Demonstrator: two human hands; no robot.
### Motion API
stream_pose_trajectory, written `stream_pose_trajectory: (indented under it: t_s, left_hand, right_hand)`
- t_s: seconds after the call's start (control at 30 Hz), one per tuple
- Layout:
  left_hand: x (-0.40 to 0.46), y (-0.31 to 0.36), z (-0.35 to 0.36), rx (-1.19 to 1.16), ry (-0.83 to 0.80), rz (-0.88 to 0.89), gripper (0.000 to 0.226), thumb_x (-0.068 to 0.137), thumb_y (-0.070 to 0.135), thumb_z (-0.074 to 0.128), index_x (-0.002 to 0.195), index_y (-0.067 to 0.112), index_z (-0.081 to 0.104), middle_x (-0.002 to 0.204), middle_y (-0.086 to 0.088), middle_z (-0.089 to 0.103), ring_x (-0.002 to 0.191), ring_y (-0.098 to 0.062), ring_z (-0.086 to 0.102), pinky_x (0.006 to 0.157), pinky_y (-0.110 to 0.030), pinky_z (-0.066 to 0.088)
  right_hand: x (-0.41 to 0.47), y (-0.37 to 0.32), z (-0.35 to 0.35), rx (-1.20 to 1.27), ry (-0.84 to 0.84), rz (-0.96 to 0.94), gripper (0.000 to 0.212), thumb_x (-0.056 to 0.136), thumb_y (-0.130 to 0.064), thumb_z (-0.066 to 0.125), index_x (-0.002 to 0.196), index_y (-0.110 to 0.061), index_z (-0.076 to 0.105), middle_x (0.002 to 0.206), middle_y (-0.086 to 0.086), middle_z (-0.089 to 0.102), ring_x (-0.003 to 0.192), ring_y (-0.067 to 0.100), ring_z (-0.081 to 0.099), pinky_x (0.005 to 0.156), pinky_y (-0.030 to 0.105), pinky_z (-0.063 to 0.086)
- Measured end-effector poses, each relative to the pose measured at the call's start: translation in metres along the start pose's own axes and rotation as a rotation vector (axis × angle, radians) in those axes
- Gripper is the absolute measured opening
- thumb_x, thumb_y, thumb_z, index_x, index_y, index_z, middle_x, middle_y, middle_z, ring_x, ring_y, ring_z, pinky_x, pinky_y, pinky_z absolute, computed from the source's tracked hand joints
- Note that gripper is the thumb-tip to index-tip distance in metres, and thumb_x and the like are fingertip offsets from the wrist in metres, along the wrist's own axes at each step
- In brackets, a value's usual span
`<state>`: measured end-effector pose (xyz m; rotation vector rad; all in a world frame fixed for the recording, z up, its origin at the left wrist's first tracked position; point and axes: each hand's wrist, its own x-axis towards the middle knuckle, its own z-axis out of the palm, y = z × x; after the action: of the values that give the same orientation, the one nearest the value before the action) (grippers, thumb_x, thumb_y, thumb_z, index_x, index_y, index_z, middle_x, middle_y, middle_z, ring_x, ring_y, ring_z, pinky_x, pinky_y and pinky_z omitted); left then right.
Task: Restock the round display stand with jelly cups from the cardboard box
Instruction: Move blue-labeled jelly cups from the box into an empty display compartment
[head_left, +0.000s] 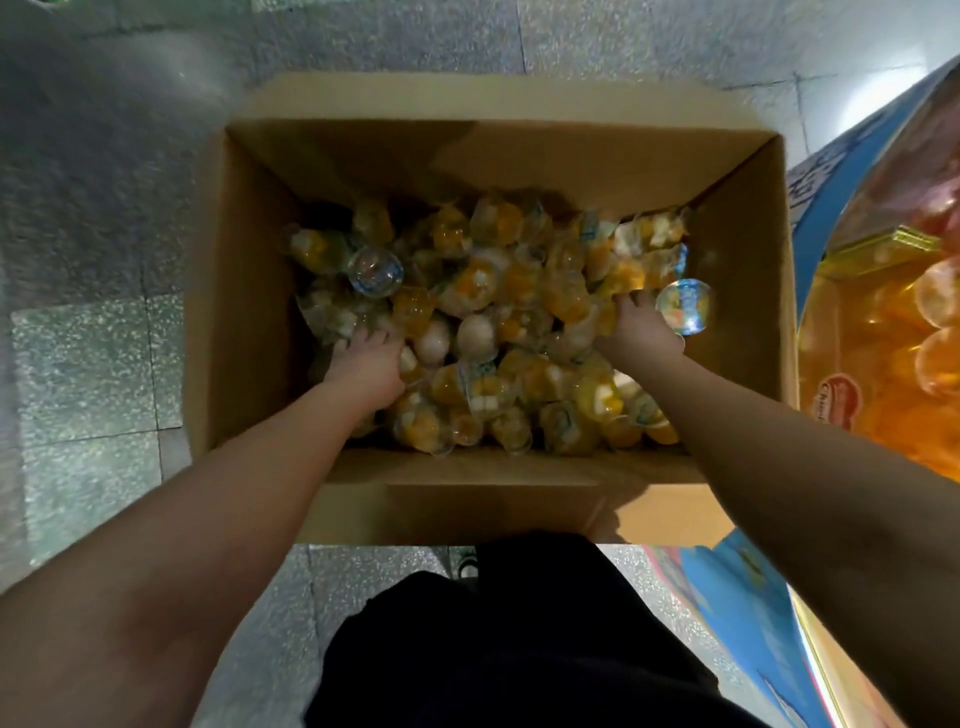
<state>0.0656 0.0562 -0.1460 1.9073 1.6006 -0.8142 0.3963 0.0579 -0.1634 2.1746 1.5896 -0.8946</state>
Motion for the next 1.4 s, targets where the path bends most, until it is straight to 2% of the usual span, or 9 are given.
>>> stream_pose_trajectory:
  t_s: [0.23,0.47,0.6,0.7,1.0,1.07,1.13,1.27,1.4]
  left_hand:
    - [0.009,0.012,0.012,0.09,0.03,0.003,0.08,0.084,0.061,0.058,0.148,0.022,0.029,0.151,-0.012,0.028,0.138,-0.033,0.024,0.112,-0.048,0.025]
    - [0.011,0.017,0.019,0.121,0.078,-0.032,0.057,0.089,0.031,0.06,0.141,0.022,0.038,0.142,-0.012,0.034,0.131,-0.032,0.031,0.107,-0.045,0.032]
    - [0.0,0.018,0.01,-0.001,0.135,-0.053,0.062,0.085,0.034,0.066,0.141,0.022,0.041,0.144,-0.012,0.036,0.133,-0.033,0.031,0.109,-0.047,0.032]
    - [-0.019,0.025,-0.005,-0.285,0.201,-0.125,0.068,0.084,0.036,0.067,0.145,0.024,0.039,0.148,-0.012,0.033,0.138,-0.033,0.027,0.112,-0.048,0.032]
    - [-0.12,0.06,-0.006,-1.557,0.101,-0.057,0.05,0.086,0.03,0.067,0.134,0.024,0.053,0.132,-0.009,0.053,0.11,-0.028,0.062,0.092,-0.042,0.055]
    - [-0.149,0.074,0.002,-1.65,0.081,0.028,0.031,0.094,0.02,0.059,0.125,0.02,0.058,0.12,-0.009,0.064,0.104,-0.025,0.065,0.092,-0.038,0.053]
    - [-0.183,0.088,0.011,-1.698,0.063,0.082,0.02,0.097,0.02,0.055,0.116,0.019,0.061,0.112,-0.008,0.069,0.1,-0.022,0.066,0.087,-0.034,0.052]
    - [-0.252,0.107,0.039,-1.723,0.037,0.105,0.025,0.097,0.028,0.055,0.116,0.014,0.062,0.11,-0.01,0.069,0.089,-0.021,0.067,0.068,-0.027,0.049]
    - [-0.322,0.134,0.06,-1.714,-0.019,0.191,0.032,0.097,0.031,0.054,0.119,0.009,0.061,0.109,-0.014,0.072,0.093,-0.028,0.07,0.073,-0.035,0.053]
  right_hand:
    - [0.01,-0.007,0.005,-0.045,-0.053,0.08,0.067,0.095,-0.045,0.057,0.148,-0.014,0.03,0.151,0.012,0.028,0.126,0.04,0.048,0.081,0.046,0.042]
    - [0.005,0.0,0.025,0.055,0.073,0.067,0.057,0.092,-0.028,0.059,0.141,-0.015,0.034,0.149,0.015,0.03,0.101,0.044,0.061,0.063,0.04,0.039]
    - [-0.006,0.004,0.022,0.205,0.081,0.076,0.063,0.093,-0.031,0.058,0.147,-0.015,0.03,0.153,0.011,0.028,0.112,0.041,0.058,0.074,0.04,0.043]
    - [-0.026,0.005,0.01,0.458,0.04,0.172,0.07,0.091,-0.033,0.059,0.151,-0.018,0.027,0.148,0.009,0.042,0.116,0.033,0.057,0.088,0.042,0.051]
    - [-0.15,0.018,0.002,1.236,-0.008,0.03,0.04,0.097,-0.017,0.055,0.132,-0.032,0.044,0.118,0.006,0.066,0.097,0.022,0.07,0.074,0.034,0.053]
    - [-0.186,0.025,0.01,1.364,-0.001,-0.037,0.043,0.091,-0.018,0.06,0.131,-0.03,0.047,0.12,0.005,0.067,0.099,0.022,0.069,0.082,0.038,0.056]
    - [-0.227,0.031,0.018,1.487,-0.042,-0.095,0.041,0.092,-0.014,0.058,0.128,-0.03,0.049,0.118,0.006,0.069,0.093,0.02,0.07,0.068,0.03,0.055]
    - [-0.319,0.048,0.044,1.718,-0.18,-0.141,0.032,0.097,-0.006,0.045,0.121,-0.025,0.054,0.108,0.005,0.073,0.085,0.02,0.073,0.057,0.019,0.049]
    - [-0.398,0.078,0.071,1.858,-0.184,-0.168,0.028,0.096,-0.004,0.044,0.118,-0.019,0.054,0.111,0.011,0.071,0.088,0.027,0.073,0.055,0.021,0.053]
